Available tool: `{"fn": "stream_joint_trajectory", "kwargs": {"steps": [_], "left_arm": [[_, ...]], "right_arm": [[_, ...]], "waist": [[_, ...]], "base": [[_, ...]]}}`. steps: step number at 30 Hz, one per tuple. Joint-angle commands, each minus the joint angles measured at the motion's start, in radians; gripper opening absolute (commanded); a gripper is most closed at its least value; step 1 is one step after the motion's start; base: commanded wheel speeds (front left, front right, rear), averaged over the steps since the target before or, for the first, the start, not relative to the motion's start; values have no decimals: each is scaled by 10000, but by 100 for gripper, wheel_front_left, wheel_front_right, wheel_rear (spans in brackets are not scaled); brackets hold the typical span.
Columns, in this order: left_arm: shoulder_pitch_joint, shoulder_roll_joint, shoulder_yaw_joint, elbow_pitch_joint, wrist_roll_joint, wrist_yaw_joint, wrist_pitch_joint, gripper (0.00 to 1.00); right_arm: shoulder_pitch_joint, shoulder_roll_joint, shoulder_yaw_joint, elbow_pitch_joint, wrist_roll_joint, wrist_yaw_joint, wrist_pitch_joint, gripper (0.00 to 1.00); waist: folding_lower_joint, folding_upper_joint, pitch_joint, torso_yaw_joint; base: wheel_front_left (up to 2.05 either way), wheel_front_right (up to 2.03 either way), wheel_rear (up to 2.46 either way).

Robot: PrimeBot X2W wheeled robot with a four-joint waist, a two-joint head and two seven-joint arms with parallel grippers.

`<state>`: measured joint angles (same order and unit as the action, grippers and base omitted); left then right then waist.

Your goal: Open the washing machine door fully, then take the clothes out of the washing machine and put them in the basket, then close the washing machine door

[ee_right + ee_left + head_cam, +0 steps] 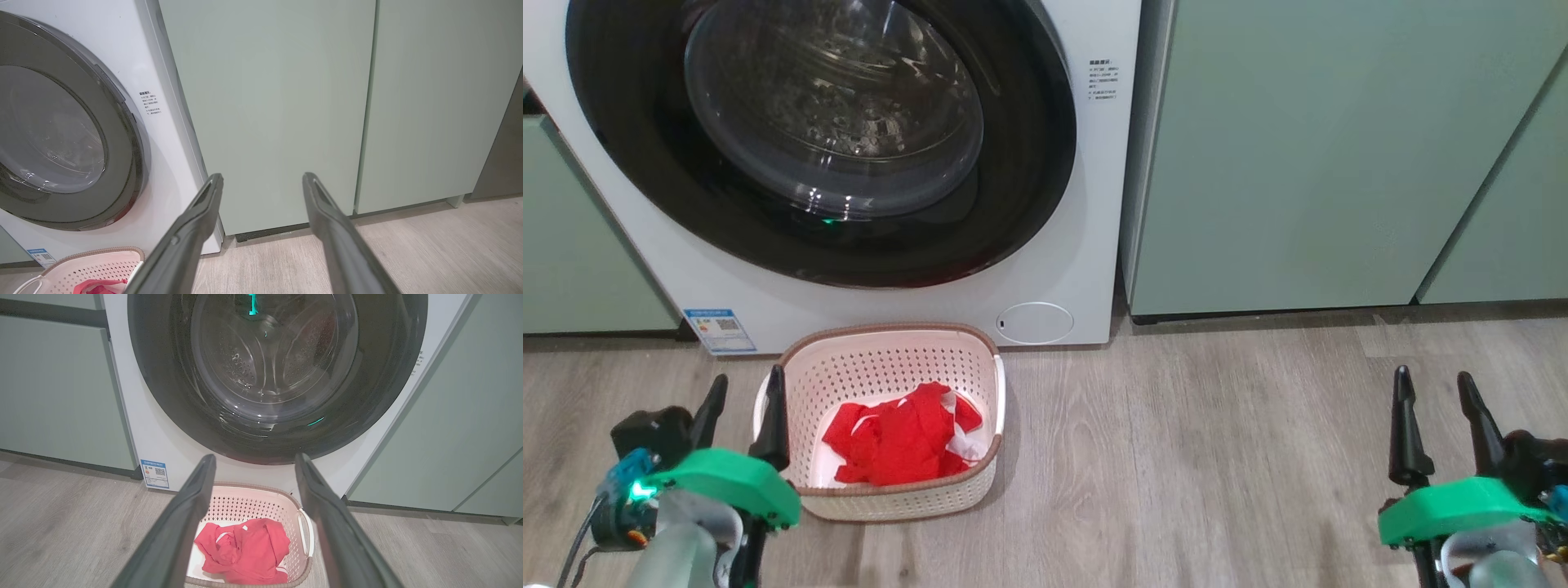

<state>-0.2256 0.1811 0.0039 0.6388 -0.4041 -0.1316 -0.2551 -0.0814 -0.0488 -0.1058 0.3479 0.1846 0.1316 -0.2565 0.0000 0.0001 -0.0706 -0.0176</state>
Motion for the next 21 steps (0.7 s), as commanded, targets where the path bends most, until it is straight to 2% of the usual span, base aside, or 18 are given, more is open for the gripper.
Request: {"fn": "stream_joint_trajectory", "kwargs": {"steps": [1, 17, 18, 21], "left_arm": [[-402, 272, 274, -219, -16, 9, -67, 100], [-486, 311, 126, -120, -168, 9, -67, 100], [-5, 7, -180, 142, -127, -2, 0, 0], [216, -130, -183, 421, -138, 0, 10, 0]], "right_arm": [[-229, -15, 275, -387, -1, -9, -53, 100], [-211, -15, 263, -337, 79, -9, -53, 100], [13, 2, 4, -2, 20, 0, 0, 0], [92, 31, -1, 399, 28, 0, 17, 0]], "waist": [[0, -1, 1, -2], [0, -1, -32, -38], [0, -1, -34, -39], [0, -1, -31, -37]], "base": [[0, 0, 0], [0, 0, 0], [0, 0, 0], [0, 0, 0]]}}
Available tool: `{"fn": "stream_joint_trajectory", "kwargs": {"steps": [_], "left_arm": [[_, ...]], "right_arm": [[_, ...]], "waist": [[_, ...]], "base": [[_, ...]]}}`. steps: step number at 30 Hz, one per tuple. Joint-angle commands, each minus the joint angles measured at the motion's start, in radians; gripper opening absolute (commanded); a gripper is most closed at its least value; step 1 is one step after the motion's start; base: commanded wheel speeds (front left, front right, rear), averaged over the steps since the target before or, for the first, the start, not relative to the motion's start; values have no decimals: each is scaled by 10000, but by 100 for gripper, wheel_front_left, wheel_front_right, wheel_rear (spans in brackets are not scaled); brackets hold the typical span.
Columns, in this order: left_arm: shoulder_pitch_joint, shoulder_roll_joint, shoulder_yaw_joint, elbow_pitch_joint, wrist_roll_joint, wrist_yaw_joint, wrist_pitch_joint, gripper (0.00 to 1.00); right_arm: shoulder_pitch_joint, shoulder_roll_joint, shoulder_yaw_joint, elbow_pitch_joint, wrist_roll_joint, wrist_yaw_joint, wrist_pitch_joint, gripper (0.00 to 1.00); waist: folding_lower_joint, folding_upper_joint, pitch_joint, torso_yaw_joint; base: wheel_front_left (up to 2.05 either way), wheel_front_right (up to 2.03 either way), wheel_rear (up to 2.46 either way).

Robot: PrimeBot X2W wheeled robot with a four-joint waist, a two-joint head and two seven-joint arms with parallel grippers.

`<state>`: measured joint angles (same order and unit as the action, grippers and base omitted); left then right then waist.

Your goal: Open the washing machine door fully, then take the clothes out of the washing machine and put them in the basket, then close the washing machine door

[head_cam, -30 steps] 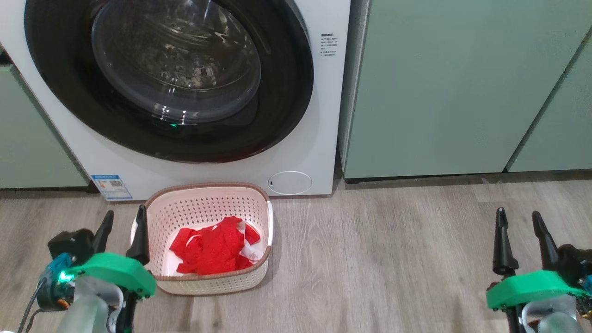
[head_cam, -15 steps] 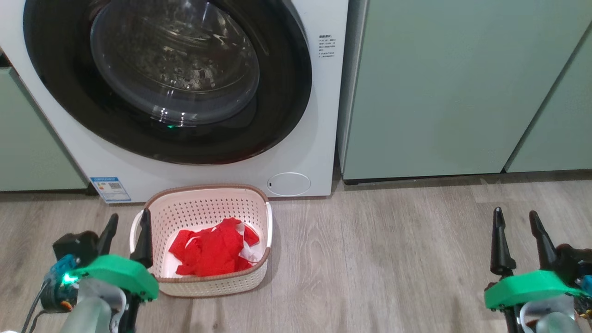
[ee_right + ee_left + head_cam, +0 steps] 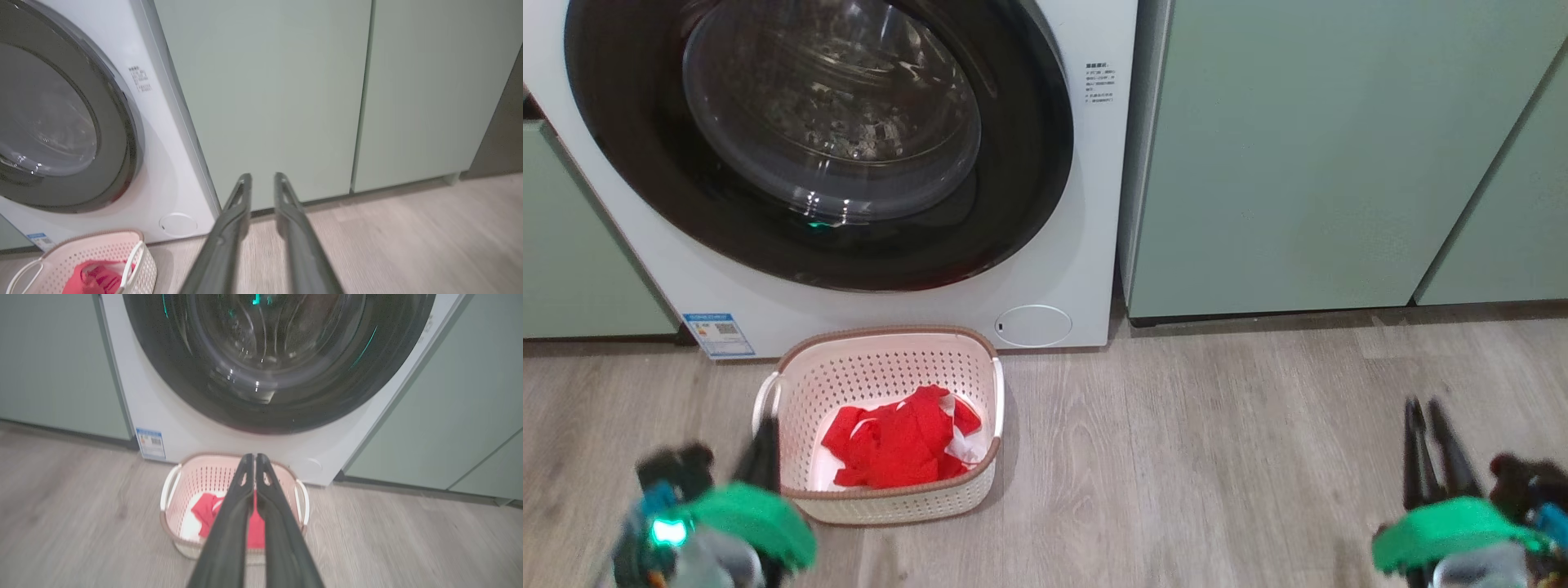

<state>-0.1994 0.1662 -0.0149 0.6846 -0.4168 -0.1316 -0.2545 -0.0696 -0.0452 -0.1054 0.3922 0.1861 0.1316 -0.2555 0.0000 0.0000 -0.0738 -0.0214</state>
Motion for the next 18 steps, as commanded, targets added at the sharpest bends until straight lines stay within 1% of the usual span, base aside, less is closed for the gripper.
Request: {"fn": "stream_joint_trajectory", "kwargs": {"steps": [1, 3, 18], "left_arm": [[141, -65, 1, 98, -13, 0, 8, 0], [435, -181, 9, 263, -74, 0, 40, 0], [491, -291, 156, -264, -1406, 1, 453, 0]], "right_arm": [[71, 13, -3, 126, 14, 0, 7, 0], [216, 49, -16, 369, 87, 0, 41, 0], [153, 38, -21, 157, 1682, -1, 451, 0]], "waist": [[0, 0, 1, 0], [0, 0, 6, 2], [0, 0, 91, 26]], "base": [[0, 0, 0], [0, 0, 0], [0, 0, 0]]}}
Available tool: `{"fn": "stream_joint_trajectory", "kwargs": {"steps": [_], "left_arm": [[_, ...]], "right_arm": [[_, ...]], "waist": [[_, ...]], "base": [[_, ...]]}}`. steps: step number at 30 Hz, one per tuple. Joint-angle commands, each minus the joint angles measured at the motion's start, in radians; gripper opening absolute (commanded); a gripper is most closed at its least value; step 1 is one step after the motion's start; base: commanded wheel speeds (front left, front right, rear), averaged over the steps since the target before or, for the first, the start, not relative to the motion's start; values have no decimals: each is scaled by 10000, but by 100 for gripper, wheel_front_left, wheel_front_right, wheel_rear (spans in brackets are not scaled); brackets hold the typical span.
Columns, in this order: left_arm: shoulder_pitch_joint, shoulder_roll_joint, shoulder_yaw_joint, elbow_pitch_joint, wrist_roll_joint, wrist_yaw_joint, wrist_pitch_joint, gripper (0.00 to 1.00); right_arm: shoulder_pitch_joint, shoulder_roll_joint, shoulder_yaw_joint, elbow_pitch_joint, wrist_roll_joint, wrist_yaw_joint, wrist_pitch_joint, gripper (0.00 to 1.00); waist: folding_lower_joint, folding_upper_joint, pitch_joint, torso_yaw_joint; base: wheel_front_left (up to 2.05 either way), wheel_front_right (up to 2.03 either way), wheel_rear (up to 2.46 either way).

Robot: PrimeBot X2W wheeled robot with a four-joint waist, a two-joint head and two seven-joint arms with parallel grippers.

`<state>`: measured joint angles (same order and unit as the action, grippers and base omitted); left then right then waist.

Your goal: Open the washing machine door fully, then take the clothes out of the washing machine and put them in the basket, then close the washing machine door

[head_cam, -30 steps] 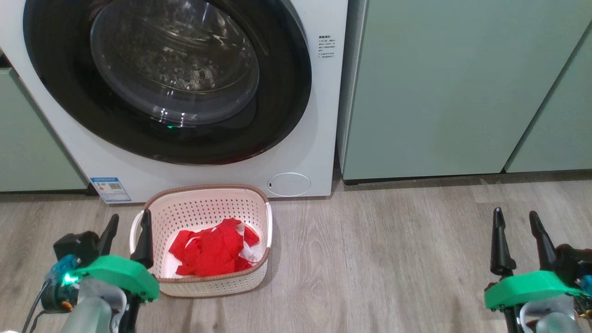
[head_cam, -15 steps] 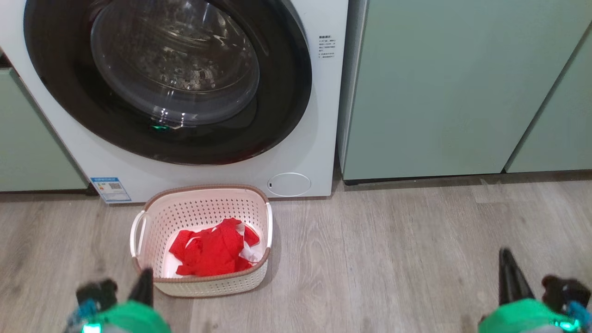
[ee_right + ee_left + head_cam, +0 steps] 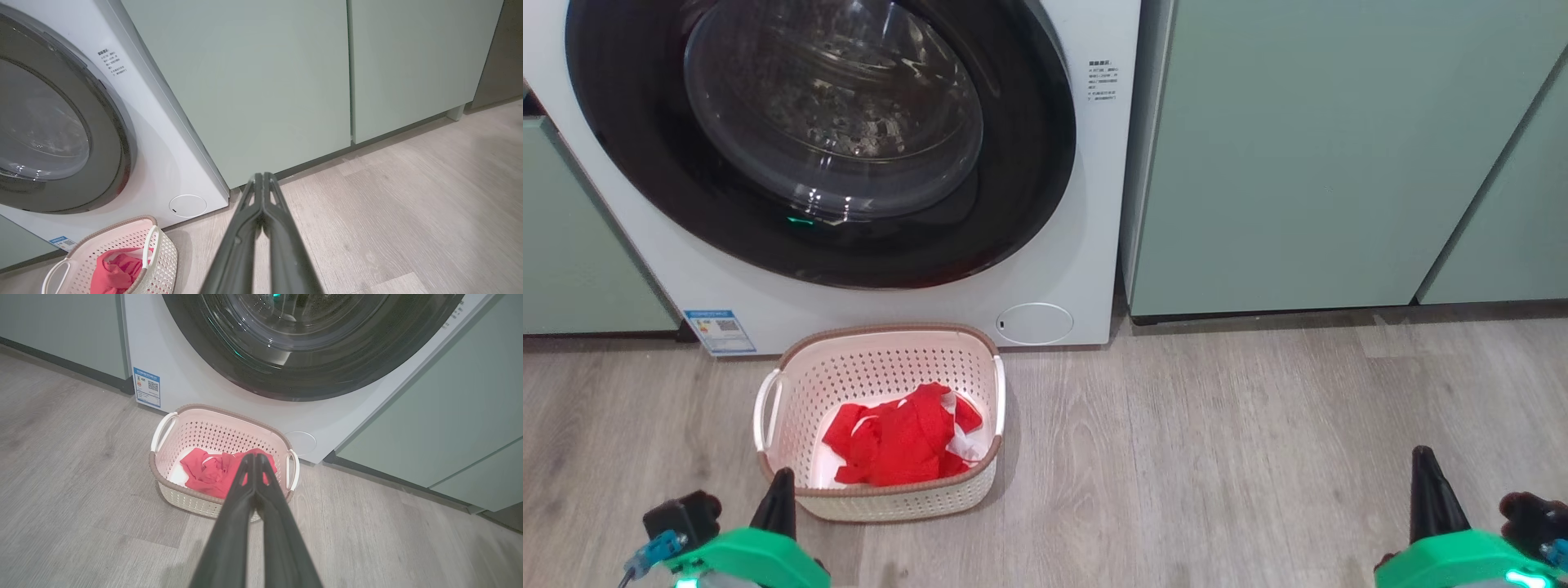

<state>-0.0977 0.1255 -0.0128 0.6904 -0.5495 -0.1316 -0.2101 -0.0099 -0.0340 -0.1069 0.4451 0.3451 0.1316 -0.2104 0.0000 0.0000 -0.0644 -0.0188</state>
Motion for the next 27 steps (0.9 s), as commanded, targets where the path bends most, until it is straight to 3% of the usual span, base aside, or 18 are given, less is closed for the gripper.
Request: {"fn": "stream_joint_trajectory", "kwargs": {"steps": [1, 27], "left_arm": [[-520, 108, 144, -361, -174, 1, 36, 0], [-417, -97, 405, -1339, -2653, 3, 792, 0]], "right_arm": [[-446, -74, -4, -389, 207, -1, 28, 0], [-567, -95, -13, -781, 3164, -3, 785, 0]], "waist": [[0, 0, 3, 1], [0, 0, 163, 46]], "base": [[0, 0, 0], [0, 0, 0]]}}
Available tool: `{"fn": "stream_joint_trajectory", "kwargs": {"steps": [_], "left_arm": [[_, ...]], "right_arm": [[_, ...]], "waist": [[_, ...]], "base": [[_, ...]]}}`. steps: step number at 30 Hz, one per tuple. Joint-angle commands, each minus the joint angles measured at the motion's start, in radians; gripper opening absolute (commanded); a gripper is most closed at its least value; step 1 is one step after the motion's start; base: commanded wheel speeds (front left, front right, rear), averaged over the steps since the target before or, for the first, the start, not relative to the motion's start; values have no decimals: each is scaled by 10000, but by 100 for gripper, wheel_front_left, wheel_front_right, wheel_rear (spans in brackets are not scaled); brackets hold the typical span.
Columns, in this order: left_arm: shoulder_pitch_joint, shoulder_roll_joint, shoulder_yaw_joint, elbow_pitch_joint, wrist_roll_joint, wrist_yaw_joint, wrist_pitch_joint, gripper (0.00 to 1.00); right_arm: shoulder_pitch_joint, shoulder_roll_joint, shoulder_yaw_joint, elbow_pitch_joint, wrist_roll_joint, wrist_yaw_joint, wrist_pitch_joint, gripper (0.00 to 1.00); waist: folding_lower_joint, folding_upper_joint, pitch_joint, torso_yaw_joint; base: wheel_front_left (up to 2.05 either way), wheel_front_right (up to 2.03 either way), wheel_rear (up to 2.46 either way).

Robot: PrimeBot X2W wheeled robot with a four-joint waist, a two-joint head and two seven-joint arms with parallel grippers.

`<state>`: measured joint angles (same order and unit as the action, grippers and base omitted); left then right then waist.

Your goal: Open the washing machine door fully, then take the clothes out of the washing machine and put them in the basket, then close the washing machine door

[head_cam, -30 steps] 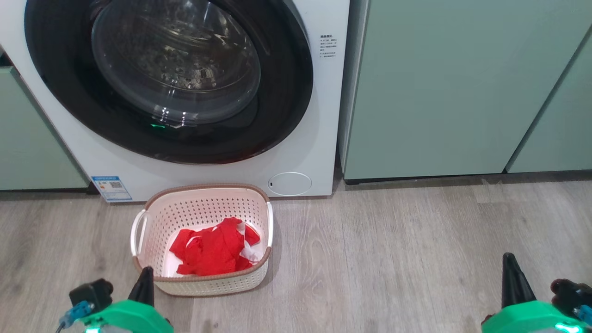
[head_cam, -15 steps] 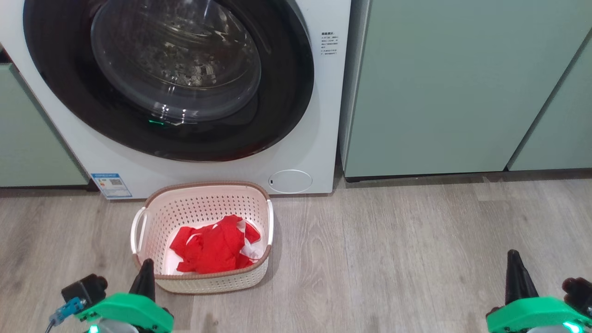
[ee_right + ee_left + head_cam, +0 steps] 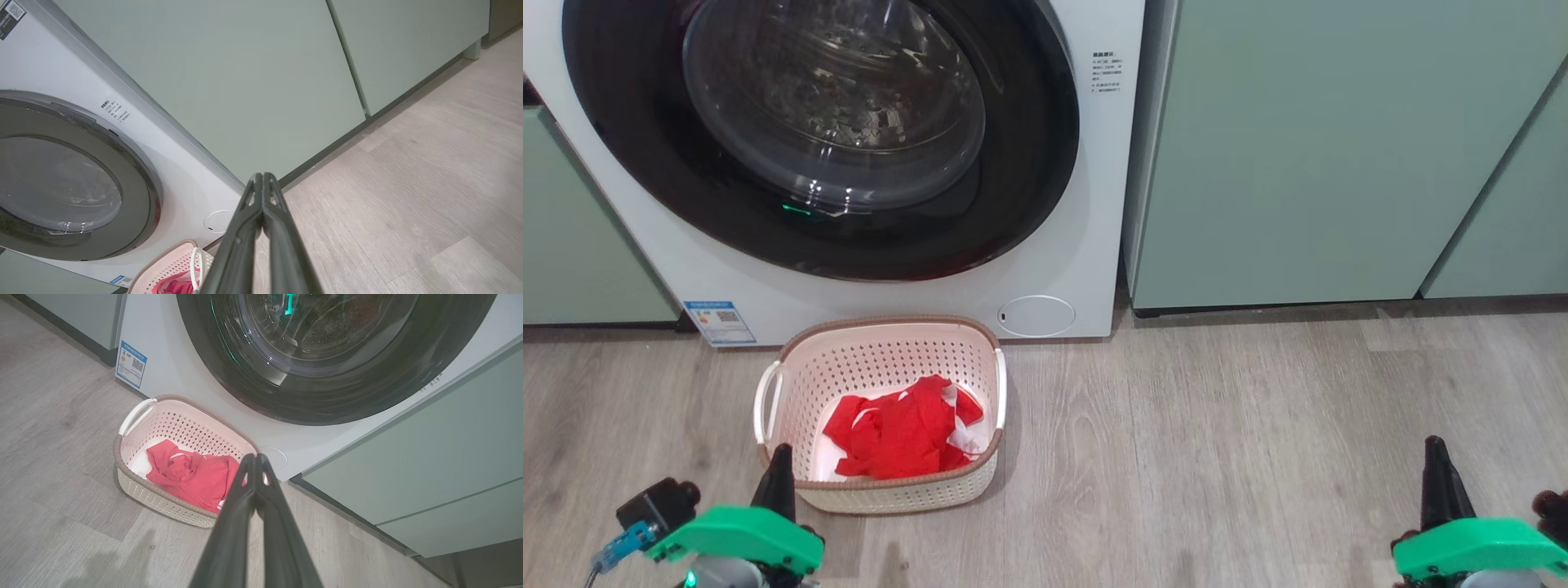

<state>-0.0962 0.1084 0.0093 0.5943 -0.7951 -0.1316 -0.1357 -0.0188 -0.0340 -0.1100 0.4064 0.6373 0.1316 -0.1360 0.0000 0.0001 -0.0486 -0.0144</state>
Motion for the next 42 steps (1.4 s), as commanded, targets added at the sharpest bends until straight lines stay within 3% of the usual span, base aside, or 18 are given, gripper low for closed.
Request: {"fn": "stream_joint_trajectory", "kwargs": {"steps": [1, 42], "left_arm": [[-428, 66, 195, -416, -292, 3, 77, 0], [-274, -257, 622, -1949, -4198, 6, 1281, 0]], "right_arm": [[-482, -96, 17, -408, 355, -3, 70, 0], [-686, -129, -11, -1010, 5018, -6, 1278, 0]], "waist": [[0, -1, 11, 3], [0, -1, 263, 73]], "base": [[0, 0, 0], [0, 0, 0]]}}
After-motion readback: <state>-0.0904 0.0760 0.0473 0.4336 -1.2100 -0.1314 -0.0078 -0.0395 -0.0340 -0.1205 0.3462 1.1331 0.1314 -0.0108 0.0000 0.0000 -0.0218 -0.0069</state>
